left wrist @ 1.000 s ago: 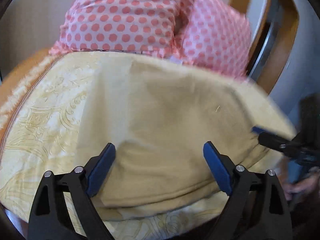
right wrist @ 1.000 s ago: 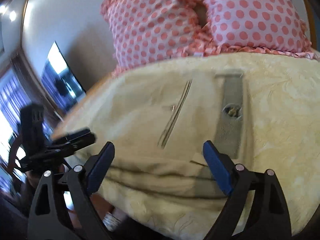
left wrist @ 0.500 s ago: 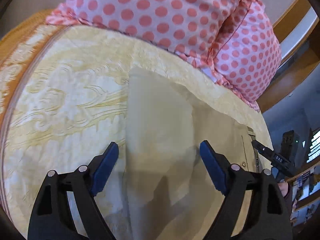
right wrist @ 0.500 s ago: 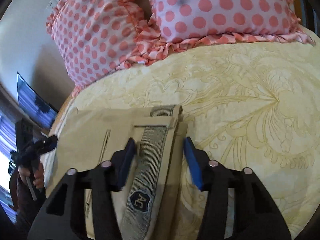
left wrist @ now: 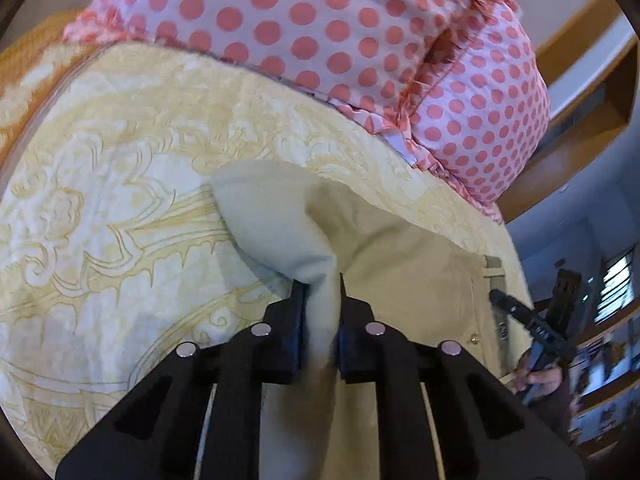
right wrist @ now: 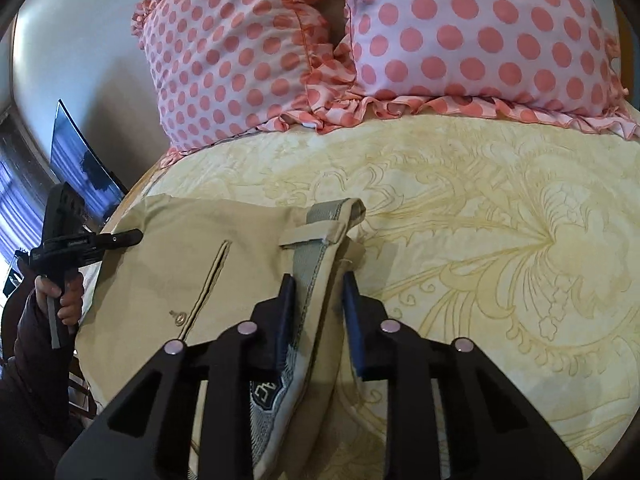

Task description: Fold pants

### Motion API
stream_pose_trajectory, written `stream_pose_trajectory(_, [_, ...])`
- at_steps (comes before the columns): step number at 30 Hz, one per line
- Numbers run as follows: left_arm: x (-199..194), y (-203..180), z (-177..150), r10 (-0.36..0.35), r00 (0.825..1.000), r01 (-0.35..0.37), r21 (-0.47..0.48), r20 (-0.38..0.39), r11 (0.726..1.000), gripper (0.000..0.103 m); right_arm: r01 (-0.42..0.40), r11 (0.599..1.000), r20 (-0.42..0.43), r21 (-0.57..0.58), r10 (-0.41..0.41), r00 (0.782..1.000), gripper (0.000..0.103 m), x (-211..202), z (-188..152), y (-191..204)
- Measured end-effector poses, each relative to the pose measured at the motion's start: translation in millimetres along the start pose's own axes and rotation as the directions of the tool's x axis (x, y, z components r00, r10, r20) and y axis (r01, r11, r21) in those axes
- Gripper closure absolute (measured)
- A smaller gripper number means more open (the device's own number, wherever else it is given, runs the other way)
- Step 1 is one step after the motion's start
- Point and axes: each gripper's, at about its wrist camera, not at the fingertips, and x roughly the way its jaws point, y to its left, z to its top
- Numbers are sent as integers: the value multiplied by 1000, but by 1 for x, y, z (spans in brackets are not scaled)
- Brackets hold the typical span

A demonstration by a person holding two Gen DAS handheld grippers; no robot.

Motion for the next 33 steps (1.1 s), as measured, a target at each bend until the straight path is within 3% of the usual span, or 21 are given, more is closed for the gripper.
stream_pose_trajectory(4, [1,-11,-1,62,998,-62,50,3,997,92,100,990,-21,-103,-103,995,65,9,4,14])
stream_pose_trajectory(7, [3,-10,-2,70,998,-70,60,3,996,92,127,982,-15,-139,-131,991,62,13,8,17])
stream_pose_trajectory(10, [3,-9,-2,64,998,-64,52,7,997,91,142,968,9,-208,-143,990,76,9,5,27])
stream_pose_trajectory(13, [4,-12,-3,82,996,-83,69,17,994,91,247,893,70,-377,-238,969,77,9,-3,53])
stream_pose_trajectory(15, [5,-17,-4,108,994,-110,101,22,989,91,256,870,53,-421,-259,965,76,16,-4,58])
stream_pose_trajectory(17, [5,-17,-4,115,993,-117,108,24,987,91,193,916,-1,-353,-206,979,81,20,4,45])
stream_pose_trajectory(19, [4,-15,-4,107,994,-109,95,25,990,92,84,971,-26,-222,-92,995,87,15,12,26])
stream_pose_trajectory(25, [-3,-25,8,114,991,-121,105,64,987,98,3,991,3,-131,-2,1000,91,7,34,19])
stream_pose_trajectory(29, [9,-33,45,128,986,-139,113,103,984,98,49,989,87,-142,-37,996,91,10,74,17])
stream_pose_trajectory(33, [45,-28,92,143,982,-153,78,120,985,97,105,994,95,-27,-102,990,91,37,109,-16])
